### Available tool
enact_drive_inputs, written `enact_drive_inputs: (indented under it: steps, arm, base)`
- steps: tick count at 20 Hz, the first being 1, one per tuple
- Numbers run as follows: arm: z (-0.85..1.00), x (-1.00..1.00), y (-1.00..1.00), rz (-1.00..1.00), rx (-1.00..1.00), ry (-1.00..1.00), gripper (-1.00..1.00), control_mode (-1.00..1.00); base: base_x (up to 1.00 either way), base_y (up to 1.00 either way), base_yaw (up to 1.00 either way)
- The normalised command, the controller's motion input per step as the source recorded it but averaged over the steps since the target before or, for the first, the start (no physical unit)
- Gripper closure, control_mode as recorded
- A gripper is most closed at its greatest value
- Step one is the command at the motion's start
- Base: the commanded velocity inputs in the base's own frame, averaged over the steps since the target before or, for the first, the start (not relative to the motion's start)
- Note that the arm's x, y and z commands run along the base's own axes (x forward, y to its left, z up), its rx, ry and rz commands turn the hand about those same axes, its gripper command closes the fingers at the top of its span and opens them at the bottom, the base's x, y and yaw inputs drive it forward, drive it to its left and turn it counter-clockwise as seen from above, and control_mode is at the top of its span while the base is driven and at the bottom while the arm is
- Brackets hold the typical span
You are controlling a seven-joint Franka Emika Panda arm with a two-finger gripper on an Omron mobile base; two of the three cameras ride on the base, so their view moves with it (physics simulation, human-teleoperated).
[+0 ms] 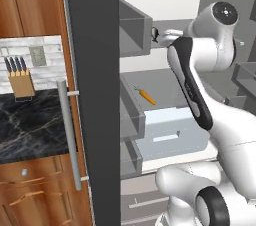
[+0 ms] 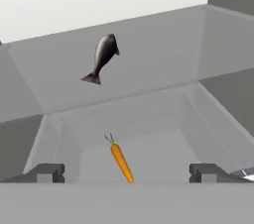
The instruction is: Place one carrot and one fish in each tupperware on the nearby counter, to pack two identical lunches.
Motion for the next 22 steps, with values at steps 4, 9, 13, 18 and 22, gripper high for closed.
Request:
enact_drive_inputs:
  steps: [4, 9, 13, 18, 22]
  arm:
    - [0.12, 0.84, 0.12, 0.0, 0.08, 0.07, -1.0, -1.0]
    - [-0.03, 0.96, 0.05, 0.0, 0.01, 0.12, -1.0, -1.0]
    - [-0.1, 0.96, 0.19, 0.0, 0.0, 0.09, -1.0, -1.0]
    - [-0.17, 0.88, 0.11, -0.01, 0.0, 0.03, -1.0, -1.0]
    - [-0.17, 0.71, 0.0, -0.08, -0.01, 0.0, -1.0, -1.0]
  base:
    - [0.0, 0.0, 0.0]
    - [0.0, 0.0, 0.0]
    - [0.0, 0.0, 0.0]
    - [0.0, 0.0, 0.0]
    - [0.0, 0.0, 0.0]
